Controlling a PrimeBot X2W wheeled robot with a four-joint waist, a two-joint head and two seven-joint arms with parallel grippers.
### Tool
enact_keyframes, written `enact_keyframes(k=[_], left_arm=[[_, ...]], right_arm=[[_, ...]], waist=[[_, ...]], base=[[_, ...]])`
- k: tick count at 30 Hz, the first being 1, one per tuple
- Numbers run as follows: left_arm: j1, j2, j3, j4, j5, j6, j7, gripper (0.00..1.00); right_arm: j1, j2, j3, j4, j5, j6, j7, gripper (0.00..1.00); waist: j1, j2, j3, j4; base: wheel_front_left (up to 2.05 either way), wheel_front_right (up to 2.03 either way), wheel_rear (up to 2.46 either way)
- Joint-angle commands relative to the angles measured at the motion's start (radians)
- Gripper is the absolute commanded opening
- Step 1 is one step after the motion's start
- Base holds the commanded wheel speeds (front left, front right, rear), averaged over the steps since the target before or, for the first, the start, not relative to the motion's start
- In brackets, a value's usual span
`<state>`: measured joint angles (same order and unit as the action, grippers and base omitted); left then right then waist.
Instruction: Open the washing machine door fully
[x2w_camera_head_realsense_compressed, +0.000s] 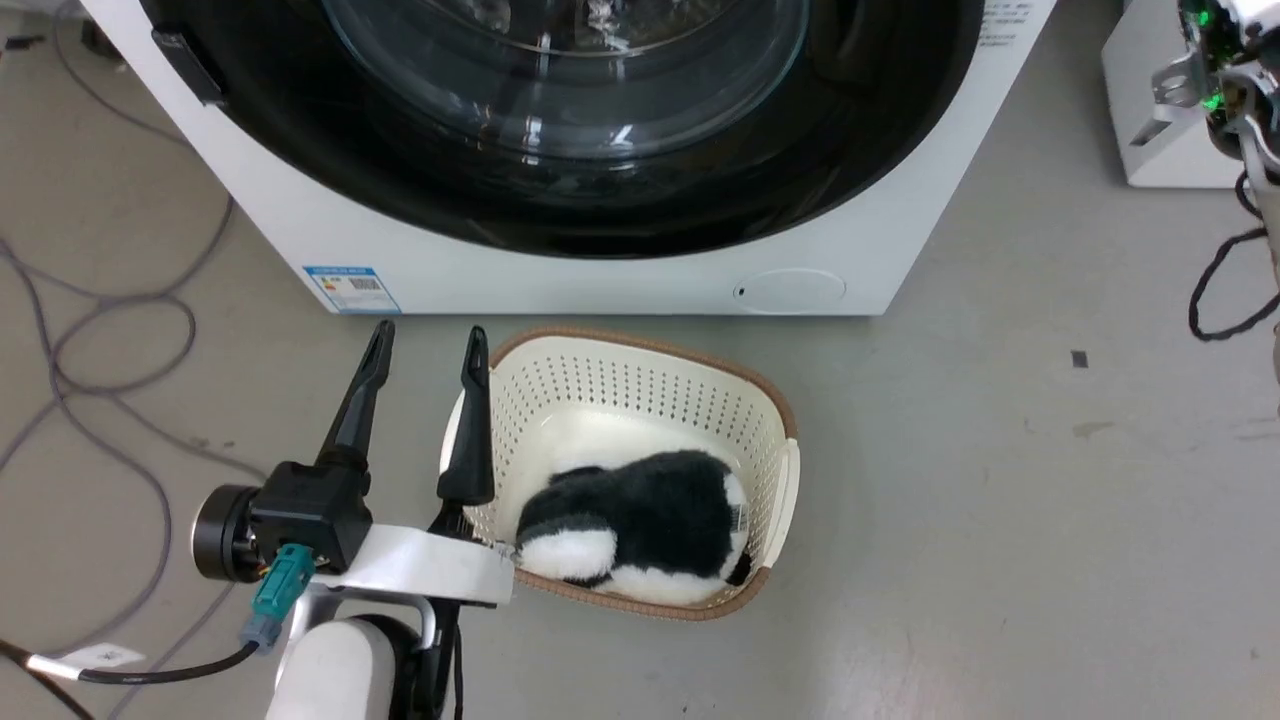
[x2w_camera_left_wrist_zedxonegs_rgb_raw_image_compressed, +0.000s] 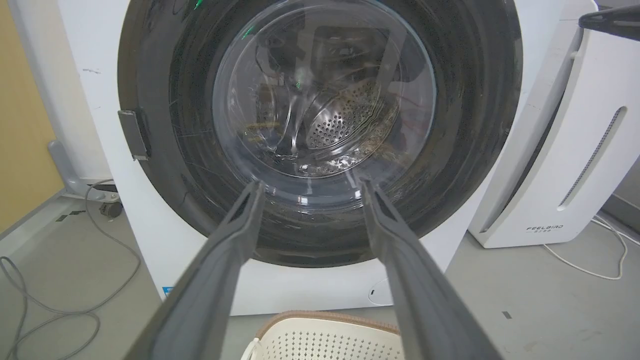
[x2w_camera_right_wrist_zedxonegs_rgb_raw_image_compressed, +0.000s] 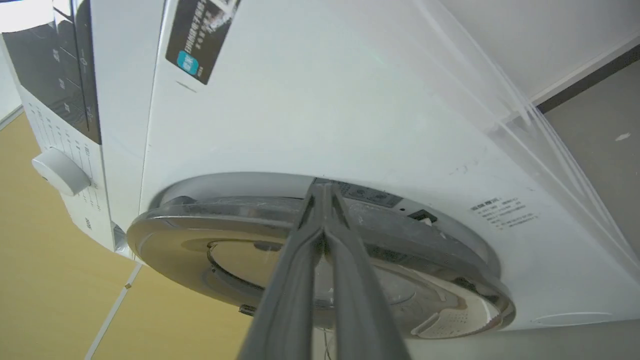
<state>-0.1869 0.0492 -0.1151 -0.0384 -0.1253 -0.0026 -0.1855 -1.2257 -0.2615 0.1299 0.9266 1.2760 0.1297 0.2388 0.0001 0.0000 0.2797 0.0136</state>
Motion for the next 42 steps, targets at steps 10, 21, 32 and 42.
enact_keyframes(k=[10,21,32,42], left_arm=[[-0.05,0.001,-0.024,-0.024,-0.02,0.009,-0.028,1.0],[-0.084,0.001,-0.041,-0.035,-0.038,0.019,-0.051,1.0],[-0.11,0.001,-0.056,-0.038,-0.053,0.025,-0.072,1.0],[-0.115,0.001,-0.062,-0.028,-0.051,0.032,-0.076,1.0]], right_arm=[[-0.21,-0.038,0.137,0.128,0.094,0.001,0.173,0.0],[-0.414,-0.026,0.276,0.241,0.152,0.001,0.317,0.0],[-0.558,0.007,0.383,0.344,0.216,0.001,0.461,0.0],[-0.555,0.022,0.424,0.364,0.21,0.001,0.542,0.0]], waist=[[-0.0001,0.0,0.07,0.018],[-0.0001,0.0,0.134,0.025],[-0.0001,0.0,0.173,0.029],[-0.0001,0.0,0.171,0.025]], base=[[0.0,0.0,0.0],[0.0,0.0,0.0],[0.0,0.0,0.0],[0.0,0.0,0.0]])
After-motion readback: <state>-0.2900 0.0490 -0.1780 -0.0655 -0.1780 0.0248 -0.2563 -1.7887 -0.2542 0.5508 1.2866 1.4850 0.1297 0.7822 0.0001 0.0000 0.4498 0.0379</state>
